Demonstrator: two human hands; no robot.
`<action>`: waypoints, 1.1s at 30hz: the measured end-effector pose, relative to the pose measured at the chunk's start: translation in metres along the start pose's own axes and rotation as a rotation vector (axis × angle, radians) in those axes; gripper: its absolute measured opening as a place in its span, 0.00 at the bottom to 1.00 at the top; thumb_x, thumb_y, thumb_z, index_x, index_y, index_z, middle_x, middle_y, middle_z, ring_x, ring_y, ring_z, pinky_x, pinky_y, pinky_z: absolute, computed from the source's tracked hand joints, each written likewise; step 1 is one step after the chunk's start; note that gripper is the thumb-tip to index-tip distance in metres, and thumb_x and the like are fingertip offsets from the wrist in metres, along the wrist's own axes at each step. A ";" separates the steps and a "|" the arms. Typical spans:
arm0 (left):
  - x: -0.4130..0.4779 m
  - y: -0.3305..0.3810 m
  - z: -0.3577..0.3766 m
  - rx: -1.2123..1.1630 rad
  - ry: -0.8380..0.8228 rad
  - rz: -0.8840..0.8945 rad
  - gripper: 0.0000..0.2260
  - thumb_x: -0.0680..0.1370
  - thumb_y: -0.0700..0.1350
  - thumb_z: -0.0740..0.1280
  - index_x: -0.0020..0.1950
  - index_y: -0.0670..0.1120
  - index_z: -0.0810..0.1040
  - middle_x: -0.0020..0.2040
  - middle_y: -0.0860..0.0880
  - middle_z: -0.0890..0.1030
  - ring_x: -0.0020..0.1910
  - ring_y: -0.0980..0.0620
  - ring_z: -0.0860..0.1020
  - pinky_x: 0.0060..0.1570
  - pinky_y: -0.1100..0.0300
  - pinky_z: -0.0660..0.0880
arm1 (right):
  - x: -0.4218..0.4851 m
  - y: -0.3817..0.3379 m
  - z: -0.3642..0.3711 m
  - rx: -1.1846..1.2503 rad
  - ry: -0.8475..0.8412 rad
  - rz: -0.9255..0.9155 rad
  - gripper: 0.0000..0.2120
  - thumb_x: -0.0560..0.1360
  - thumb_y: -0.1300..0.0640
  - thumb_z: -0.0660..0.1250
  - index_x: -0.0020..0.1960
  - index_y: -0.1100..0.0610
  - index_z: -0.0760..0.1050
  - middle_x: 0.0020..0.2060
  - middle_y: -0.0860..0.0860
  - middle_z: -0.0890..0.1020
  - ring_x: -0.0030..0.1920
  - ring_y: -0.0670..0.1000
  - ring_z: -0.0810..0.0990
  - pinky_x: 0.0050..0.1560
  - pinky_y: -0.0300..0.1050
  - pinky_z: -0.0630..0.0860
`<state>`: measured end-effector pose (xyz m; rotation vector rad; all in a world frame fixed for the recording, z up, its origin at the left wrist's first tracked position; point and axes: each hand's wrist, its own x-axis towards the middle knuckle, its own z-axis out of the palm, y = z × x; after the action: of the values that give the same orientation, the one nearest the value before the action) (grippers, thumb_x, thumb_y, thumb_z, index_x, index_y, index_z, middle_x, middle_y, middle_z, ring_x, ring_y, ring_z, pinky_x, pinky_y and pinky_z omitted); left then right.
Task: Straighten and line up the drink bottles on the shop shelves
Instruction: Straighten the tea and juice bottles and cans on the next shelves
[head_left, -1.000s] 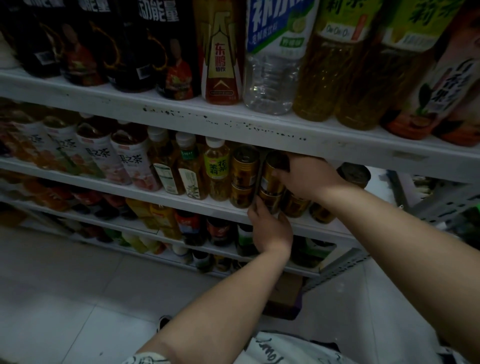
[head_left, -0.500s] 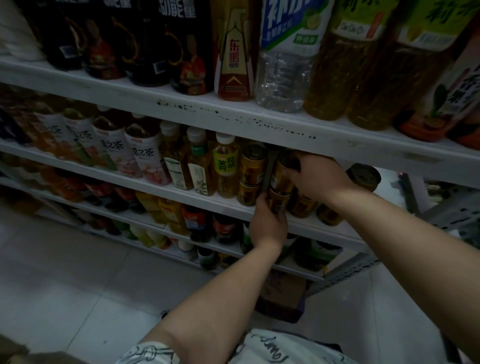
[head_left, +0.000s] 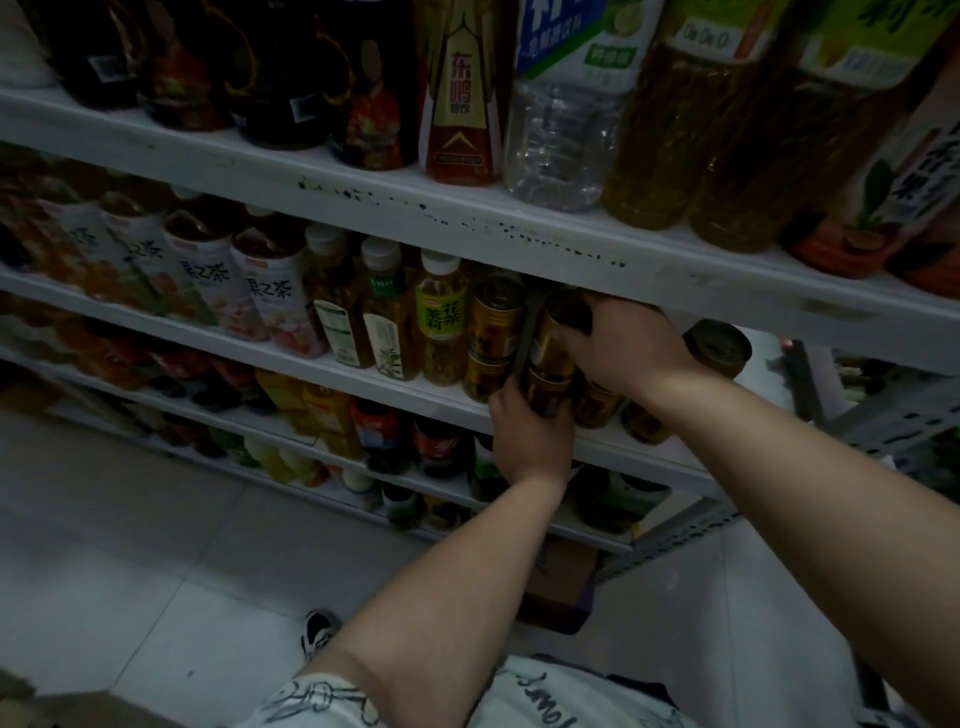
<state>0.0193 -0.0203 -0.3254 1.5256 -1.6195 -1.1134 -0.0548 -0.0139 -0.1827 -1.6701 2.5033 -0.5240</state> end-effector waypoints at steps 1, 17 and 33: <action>0.002 -0.003 -0.001 0.004 -0.018 0.021 0.29 0.74 0.54 0.68 0.73 0.49 0.64 0.69 0.51 0.66 0.62 0.48 0.72 0.53 0.54 0.72 | 0.000 0.000 -0.001 0.016 -0.005 -0.005 0.16 0.75 0.50 0.64 0.61 0.54 0.73 0.51 0.54 0.80 0.50 0.54 0.77 0.43 0.41 0.67; 0.000 0.000 0.004 0.067 0.001 0.048 0.24 0.76 0.52 0.66 0.71 0.51 0.65 0.66 0.51 0.68 0.56 0.47 0.76 0.44 0.56 0.71 | 0.002 -0.001 0.003 0.018 0.002 0.052 0.11 0.76 0.48 0.63 0.54 0.54 0.74 0.46 0.53 0.80 0.49 0.55 0.79 0.42 0.41 0.71; 0.007 0.005 -0.008 0.133 -0.062 0.060 0.24 0.76 0.51 0.67 0.70 0.49 0.66 0.66 0.49 0.68 0.54 0.45 0.76 0.46 0.51 0.74 | 0.003 0.002 -0.005 0.172 -0.125 0.240 0.13 0.76 0.43 0.63 0.47 0.53 0.73 0.32 0.51 0.82 0.30 0.49 0.81 0.29 0.40 0.77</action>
<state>0.0232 -0.0285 -0.3185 1.5281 -1.8015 -1.0482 -0.0588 -0.0150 -0.1777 -1.2800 2.4450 -0.5715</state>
